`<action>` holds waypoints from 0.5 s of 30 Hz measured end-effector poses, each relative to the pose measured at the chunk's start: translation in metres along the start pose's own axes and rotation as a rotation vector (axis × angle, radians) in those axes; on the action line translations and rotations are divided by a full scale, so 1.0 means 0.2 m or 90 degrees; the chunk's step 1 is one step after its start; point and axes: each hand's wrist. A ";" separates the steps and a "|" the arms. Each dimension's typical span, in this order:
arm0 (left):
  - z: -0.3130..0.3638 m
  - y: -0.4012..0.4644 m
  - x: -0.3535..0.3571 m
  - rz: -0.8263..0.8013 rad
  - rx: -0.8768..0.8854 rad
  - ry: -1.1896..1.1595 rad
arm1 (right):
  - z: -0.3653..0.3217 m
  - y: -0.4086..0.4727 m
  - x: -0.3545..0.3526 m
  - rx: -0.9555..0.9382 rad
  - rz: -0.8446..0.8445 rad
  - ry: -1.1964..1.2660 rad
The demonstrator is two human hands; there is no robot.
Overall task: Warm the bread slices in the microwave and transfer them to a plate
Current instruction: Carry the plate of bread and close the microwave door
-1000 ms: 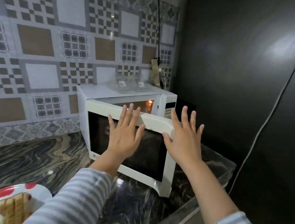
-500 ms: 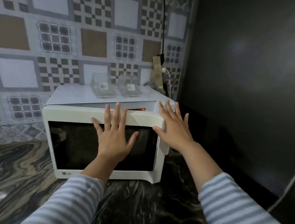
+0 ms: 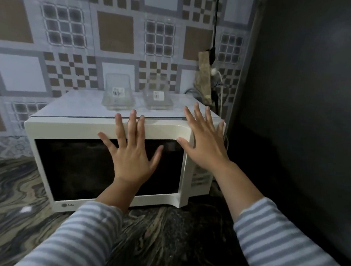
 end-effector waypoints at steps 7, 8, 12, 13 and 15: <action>0.18 -0.16 0.13 -0.021 -0.010 -0.031 | 0.20 -0.09 0.14 -0.114 0.084 -0.056; 0.22 -0.22 0.17 -0.042 -0.013 -0.038 | 0.24 -0.10 0.16 -0.141 0.091 -0.072; 0.37 -0.43 0.29 -0.113 -0.062 -0.054 | 0.36 -0.11 0.21 -0.224 0.124 -0.090; 0.39 -0.45 0.31 -0.123 -0.074 -0.053 | 0.37 -0.11 0.22 -0.238 0.130 -0.089; 0.42 -0.45 0.34 -0.128 -0.086 -0.032 | 0.39 -0.10 0.23 -0.257 0.139 -0.093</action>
Point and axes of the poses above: each hand's wrist, its own y-axis towards the middle knuckle, its own x-axis out of the palm, z = x × y, and after that the axes turned 3 degrees about y, right-handed
